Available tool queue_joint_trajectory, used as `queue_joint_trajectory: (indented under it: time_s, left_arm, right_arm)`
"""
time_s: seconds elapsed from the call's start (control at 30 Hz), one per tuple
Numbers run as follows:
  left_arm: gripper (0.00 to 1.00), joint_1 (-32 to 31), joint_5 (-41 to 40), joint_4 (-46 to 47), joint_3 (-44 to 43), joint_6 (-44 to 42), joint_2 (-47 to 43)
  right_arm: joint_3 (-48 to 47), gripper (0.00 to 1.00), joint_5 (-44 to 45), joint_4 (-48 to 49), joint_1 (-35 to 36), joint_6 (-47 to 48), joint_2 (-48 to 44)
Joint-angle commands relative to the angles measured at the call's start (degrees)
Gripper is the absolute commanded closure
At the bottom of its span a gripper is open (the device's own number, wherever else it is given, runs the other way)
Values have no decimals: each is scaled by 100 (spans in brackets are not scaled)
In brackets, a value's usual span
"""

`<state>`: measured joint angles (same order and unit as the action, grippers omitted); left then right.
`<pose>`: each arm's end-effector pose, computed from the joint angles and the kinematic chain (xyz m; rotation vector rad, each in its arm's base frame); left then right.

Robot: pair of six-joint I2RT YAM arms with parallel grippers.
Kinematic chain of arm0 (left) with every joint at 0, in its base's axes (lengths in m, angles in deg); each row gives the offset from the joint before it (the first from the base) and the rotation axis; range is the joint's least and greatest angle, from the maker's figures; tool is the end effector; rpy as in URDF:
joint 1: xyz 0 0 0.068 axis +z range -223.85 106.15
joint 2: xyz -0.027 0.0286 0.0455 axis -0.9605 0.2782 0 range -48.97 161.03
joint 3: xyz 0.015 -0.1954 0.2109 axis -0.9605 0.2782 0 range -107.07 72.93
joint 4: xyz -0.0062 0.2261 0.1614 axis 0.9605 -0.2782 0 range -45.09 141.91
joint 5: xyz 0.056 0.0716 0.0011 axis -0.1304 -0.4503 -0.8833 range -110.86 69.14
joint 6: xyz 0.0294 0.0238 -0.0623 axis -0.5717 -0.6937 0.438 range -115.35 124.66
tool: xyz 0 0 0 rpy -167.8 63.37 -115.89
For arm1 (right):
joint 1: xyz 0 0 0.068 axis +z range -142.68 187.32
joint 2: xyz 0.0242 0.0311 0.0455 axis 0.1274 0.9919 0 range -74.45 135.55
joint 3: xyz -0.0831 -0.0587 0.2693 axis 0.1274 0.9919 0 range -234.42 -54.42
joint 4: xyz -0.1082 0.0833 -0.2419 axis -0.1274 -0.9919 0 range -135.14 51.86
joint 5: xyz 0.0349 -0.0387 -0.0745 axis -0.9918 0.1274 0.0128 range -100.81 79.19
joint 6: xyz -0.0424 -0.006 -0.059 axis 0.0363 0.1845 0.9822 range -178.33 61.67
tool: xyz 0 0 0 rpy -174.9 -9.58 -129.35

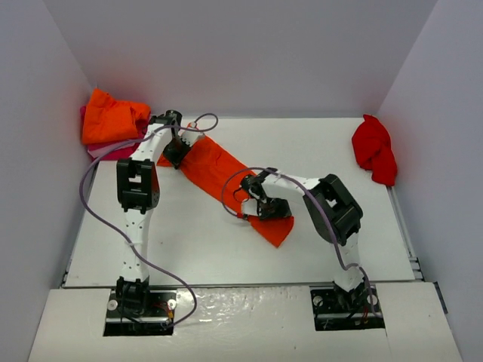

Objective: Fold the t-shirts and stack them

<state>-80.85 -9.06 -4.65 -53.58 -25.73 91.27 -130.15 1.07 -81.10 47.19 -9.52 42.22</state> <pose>0.5434 -0.0792 0.1628 0.9310 2.5972 -0.1820 0.3128 0.2450 0.1042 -2.1088 2.1821 -0.3275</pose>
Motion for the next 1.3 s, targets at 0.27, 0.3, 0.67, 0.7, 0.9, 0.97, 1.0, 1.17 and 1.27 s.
queue_joint_trajectory:
  time_s: [0.27, 0.3, 0.67, 0.7, 0.9, 0.97, 1.0, 1.17, 1.27]
  left_arm:
    - [100, -73, -718, -468, -2393, 237, 1080]
    - [100, -71, -717, -466, -2487, 254, 1106]
    - [96, -8, -934, 87, -2753, 777, 925]
    - [92, -11, -922, 81, -2799, 858, 871]
    - [78, 152, -147, 598, -1854, 1304, -684]
    - [76, 163, 9, 635, -1568, 1290, -941]
    - [72, 152, 112, 614, -1392, 1218, -1209]
    - [65, 52, -46, -52, -1371, 1029, -1402]
    - [64, 17, -118, -294, -1333, 982, -1250]
  right_arm:
    - [-579, 100, -1349, -989, 1653, -256, 227]
    - [-662, 100, -1403, -1047, 1770, -275, 210]
    - [-1299, 100, -2194, -1587, 3129, -634, -135]
    - [-1355, 100, -2171, -1605, 3237, -691, -168]
    - [-1299, 100, -885, -1391, 3006, -928, -700]
    - [-1264, 100, -840, -1275, 2856, -939, -981]
    - [-1289, 100, -568, -1188, 2671, -980, -1156]
    - [-1557, 100, 74, -593, 1658, -799, -1921]
    - [-1748, 99, 230, -470, 1347, -758, -2207]
